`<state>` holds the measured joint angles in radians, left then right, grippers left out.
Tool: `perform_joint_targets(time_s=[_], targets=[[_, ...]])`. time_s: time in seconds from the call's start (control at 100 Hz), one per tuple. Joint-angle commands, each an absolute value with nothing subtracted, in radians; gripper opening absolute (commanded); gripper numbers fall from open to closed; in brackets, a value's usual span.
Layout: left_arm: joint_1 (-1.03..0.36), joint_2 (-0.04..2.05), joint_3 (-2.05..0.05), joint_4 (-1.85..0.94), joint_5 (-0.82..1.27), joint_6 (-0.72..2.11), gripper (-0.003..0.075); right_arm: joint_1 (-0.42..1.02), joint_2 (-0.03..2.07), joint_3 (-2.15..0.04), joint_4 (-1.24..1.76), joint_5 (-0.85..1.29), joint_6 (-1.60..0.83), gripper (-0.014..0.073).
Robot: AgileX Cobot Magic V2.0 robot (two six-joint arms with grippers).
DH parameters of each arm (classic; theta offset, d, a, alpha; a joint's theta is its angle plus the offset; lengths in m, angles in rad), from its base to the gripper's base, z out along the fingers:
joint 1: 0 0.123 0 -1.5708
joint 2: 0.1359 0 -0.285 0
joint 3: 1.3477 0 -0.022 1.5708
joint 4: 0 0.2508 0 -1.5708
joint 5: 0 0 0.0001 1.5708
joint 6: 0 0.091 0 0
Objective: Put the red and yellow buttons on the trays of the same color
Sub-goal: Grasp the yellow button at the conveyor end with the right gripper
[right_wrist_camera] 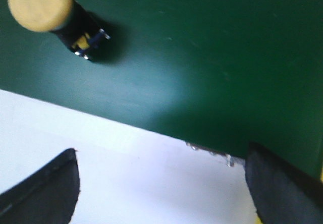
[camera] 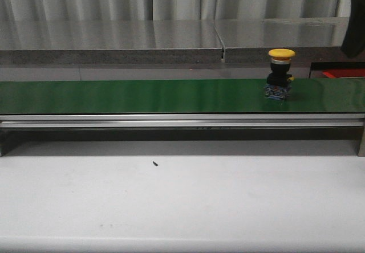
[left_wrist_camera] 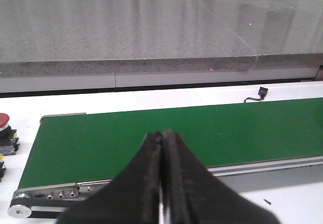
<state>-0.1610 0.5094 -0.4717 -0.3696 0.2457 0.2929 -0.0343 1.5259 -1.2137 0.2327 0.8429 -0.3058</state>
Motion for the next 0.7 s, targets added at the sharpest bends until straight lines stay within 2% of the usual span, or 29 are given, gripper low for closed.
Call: perform_joint_targets(time_s=[0.0, 0.2, 0.59, 0.66, 0.69], targets=[[-0.170, 0.511, -0.499, -0.384, 0.172, 0.294, -0.0019, 0.000, 1.516, -1.239, 0.250, 0.759, -0.321, 0.0653], [-0.170, 0.511, -0.499, -0.384, 0.172, 0.294, -0.0019, 0.063, 1.608, -1.294, 0.257, 0.719, -0.321, 0.0653], [-0.170, 0.511, -0.499, -0.384, 0.172, 0.294, -0.0019, 0.065, 1.760, -1.471, 0.263, 0.724, -0.320, 0.0652], [-0.170, 0.511, -0.499, -0.384, 0.172, 0.294, -0.0019, 0.064, 1.772, -1.472, 0.263, 0.718, -0.320, 0.0622], [-0.170, 0.511, -0.499, -0.384, 0.172, 0.294, -0.0019, 0.064, 1.774, -1.472, 0.263, 0.718, -0.320, 0.0583]])
